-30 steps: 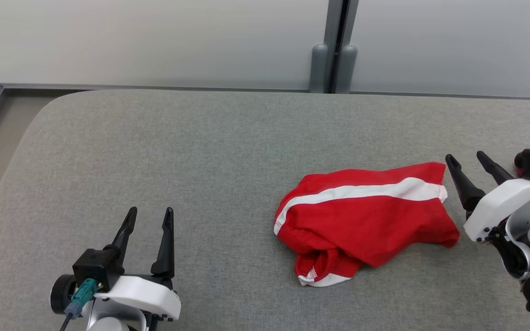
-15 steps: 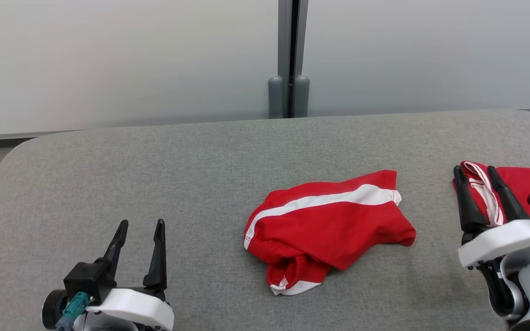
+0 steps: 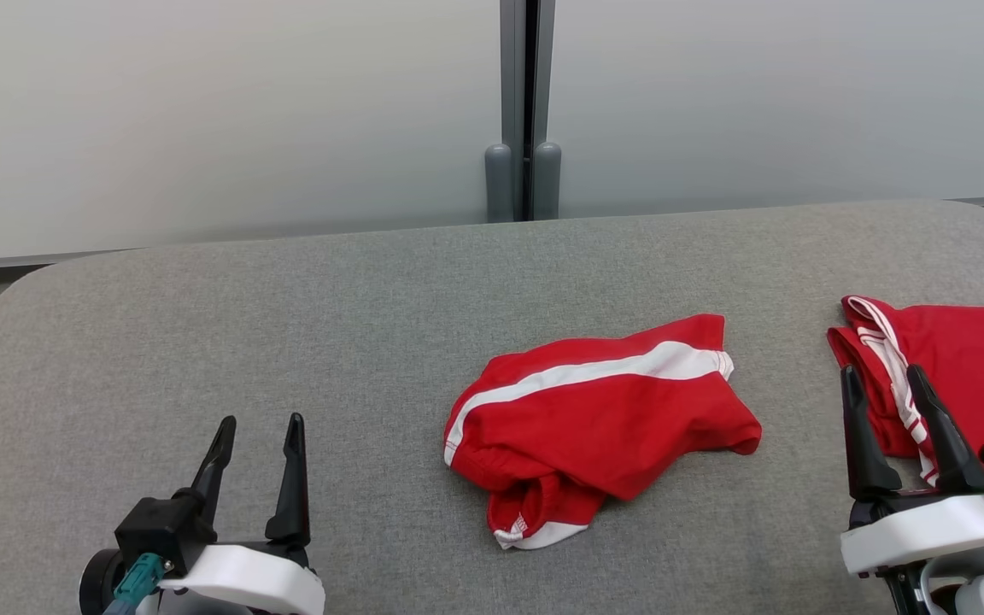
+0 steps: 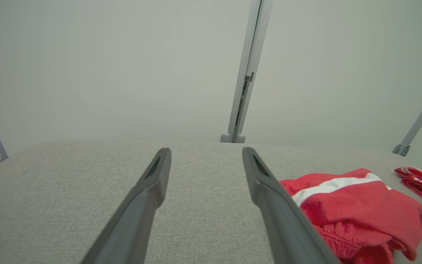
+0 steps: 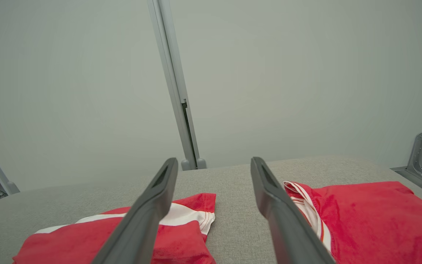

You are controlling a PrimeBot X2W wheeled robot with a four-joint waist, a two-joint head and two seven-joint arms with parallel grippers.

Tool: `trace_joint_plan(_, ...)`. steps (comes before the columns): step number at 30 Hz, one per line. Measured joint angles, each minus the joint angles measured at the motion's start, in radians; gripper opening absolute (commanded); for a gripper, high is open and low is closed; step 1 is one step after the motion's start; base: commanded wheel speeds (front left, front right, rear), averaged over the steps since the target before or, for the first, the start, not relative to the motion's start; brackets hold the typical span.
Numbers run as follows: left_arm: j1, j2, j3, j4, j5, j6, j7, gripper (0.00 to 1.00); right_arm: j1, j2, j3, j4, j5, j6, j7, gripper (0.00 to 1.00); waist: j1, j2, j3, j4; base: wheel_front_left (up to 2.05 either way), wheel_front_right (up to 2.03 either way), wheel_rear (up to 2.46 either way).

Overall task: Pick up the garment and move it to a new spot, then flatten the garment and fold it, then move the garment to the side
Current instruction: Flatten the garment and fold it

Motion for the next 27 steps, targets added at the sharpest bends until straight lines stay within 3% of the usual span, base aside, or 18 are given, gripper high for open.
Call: trace_joint_plan(27,-0.003,0.005,-0.012,0.008,0.000,-0.008,-0.001,1.00,-0.002,0.005,0.017,0.025,-0.005,0.000,0.000,1.00,0.0000,0.0000,0.012,-0.005,0.00,0.00,0.00)
